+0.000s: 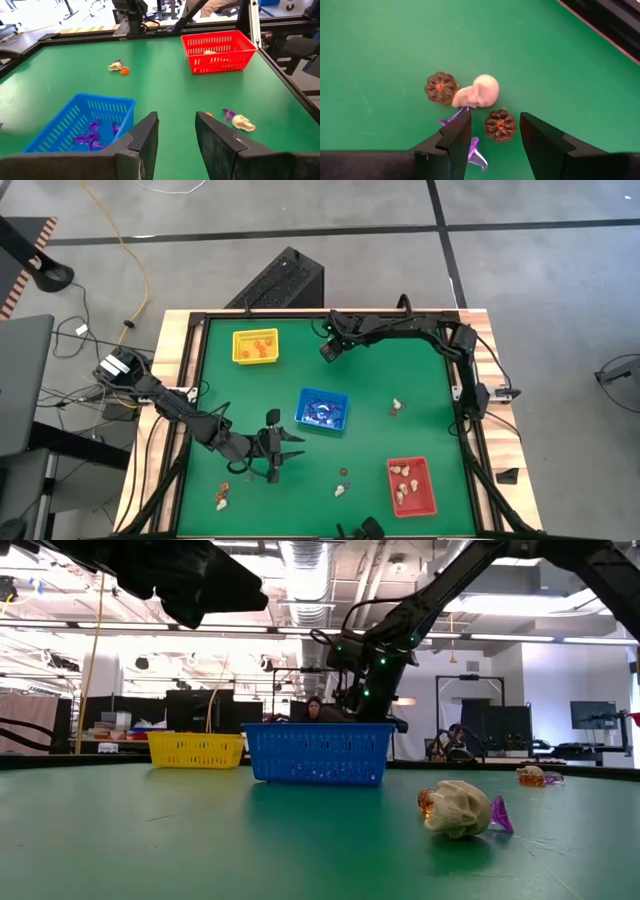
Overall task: Sort Halloween decoration
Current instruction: Put the pumpkin toy into the yellow bin
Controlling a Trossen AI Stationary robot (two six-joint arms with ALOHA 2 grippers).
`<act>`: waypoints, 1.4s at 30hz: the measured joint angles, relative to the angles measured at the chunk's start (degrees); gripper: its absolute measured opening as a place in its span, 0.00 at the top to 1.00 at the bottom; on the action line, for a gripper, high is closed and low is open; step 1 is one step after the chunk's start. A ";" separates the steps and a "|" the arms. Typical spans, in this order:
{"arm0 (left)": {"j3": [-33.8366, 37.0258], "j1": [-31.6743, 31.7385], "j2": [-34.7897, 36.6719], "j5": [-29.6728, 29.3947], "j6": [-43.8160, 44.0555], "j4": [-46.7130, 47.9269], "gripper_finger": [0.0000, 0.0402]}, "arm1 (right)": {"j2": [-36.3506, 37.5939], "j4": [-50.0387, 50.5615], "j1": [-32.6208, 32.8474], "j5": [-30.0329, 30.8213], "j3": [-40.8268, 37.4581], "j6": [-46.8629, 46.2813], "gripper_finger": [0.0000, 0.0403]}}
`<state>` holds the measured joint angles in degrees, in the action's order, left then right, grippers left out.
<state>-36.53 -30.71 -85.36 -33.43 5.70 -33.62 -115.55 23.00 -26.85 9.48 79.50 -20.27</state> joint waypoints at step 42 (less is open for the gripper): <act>0.00 0.21 0.00 1.68 0.82 -0.11 0.70 | -5.59 0.67 1.47 7.12 0.62 -0.36 0.60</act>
<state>-36.53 -30.50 -85.36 -31.75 6.52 -33.73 -121.14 23.67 -25.38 16.61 80.12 -20.63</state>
